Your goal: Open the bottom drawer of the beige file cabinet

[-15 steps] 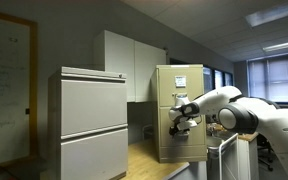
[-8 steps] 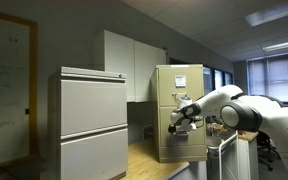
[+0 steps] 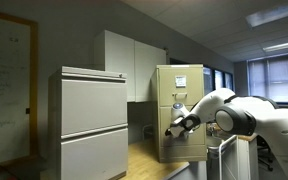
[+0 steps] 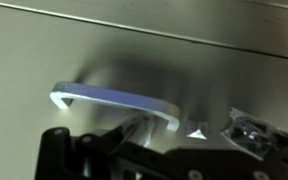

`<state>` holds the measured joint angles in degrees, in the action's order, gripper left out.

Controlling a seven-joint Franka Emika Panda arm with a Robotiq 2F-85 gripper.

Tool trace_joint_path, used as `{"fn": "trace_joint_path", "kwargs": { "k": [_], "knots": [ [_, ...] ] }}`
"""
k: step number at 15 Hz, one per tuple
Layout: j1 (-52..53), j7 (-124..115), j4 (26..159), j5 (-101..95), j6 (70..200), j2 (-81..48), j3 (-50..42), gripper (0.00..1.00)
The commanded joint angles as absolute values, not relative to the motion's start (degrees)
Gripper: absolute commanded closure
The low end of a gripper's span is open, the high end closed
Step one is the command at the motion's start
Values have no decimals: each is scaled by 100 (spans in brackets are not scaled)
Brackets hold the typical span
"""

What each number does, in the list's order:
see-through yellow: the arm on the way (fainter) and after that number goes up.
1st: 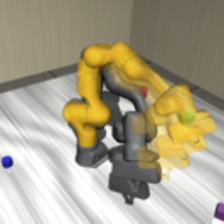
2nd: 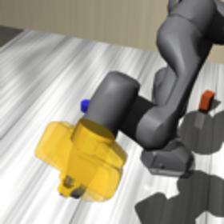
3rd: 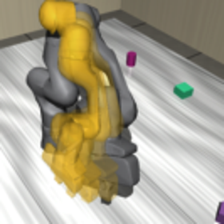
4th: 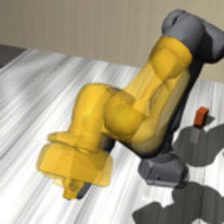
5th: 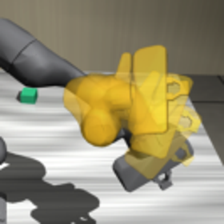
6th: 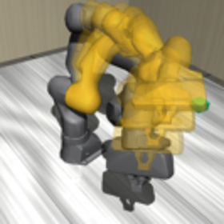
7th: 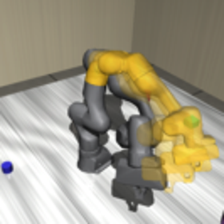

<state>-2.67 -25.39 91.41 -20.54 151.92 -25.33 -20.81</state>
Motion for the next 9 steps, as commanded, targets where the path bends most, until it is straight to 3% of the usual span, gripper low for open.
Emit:
{"fn": "trace_joint_path", "kwargs": {
  "k": [1,4,7,8,9],
  "knots": [
    [234,-3382,8674,-3231,15485,-3157,-2773,0],
    [524,-3715,8496,-4006,15089,-3416,-3147,0],
    [374,-3675,8336,-4664,14438,-3541,-2954,0],
    [321,-3613,8253,-4819,14172,-3602,-2877,5],
    [302,-3610,8177,-5008,13904,-3640,-2822,25]
  ]
}}
